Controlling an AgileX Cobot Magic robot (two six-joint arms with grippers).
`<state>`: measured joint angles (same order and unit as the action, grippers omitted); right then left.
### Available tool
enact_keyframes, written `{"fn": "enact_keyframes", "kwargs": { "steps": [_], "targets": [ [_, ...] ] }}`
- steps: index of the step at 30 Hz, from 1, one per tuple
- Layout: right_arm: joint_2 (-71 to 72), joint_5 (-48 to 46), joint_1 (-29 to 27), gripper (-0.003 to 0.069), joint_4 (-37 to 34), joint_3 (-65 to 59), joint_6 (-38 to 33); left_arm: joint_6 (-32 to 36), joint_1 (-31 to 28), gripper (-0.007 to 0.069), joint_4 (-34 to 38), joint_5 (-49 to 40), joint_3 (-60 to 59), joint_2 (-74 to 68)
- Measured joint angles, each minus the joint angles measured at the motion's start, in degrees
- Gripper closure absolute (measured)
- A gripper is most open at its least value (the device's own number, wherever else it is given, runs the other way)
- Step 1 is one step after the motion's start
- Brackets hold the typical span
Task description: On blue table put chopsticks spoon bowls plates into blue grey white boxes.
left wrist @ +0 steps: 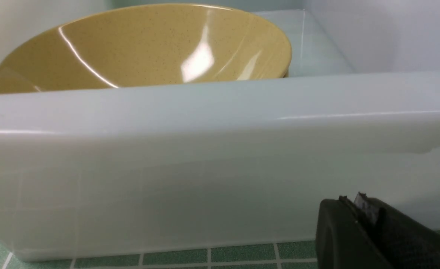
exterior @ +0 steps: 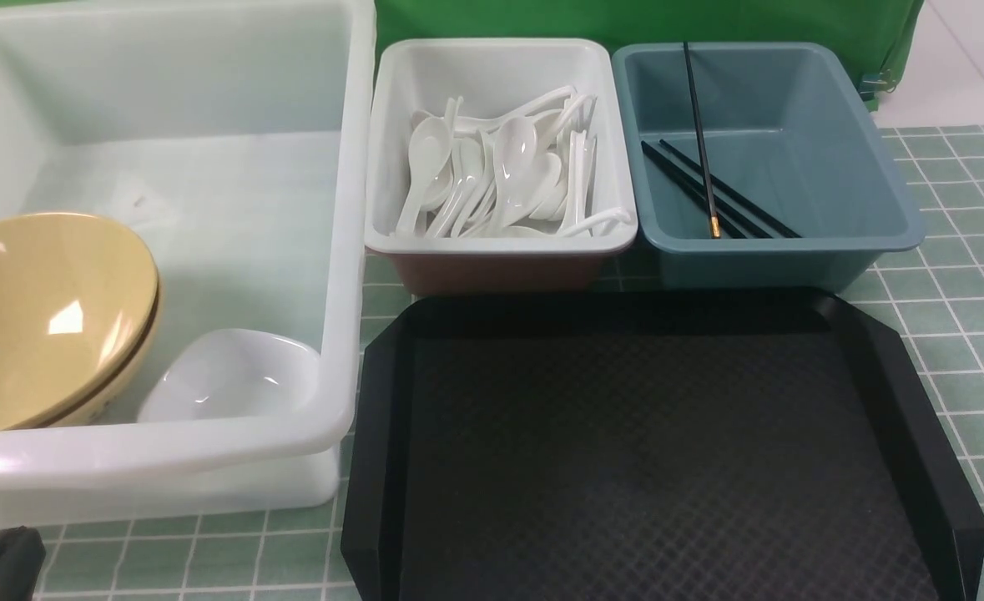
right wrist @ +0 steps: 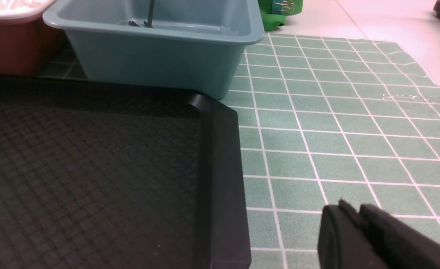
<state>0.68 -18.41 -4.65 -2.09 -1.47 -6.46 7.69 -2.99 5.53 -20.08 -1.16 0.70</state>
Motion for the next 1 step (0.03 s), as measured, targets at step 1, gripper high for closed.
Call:
{"fn": "enact_keyframes", "kwargs": {
  "steps": [1],
  "targets": [
    [0.0, 0.0, 0.0, 0.0559, 0.0, 0.0, 0.0, 0.0, 0.0, 0.0620, 0.0, 0.0, 0.0, 0.0]
  ]
}}
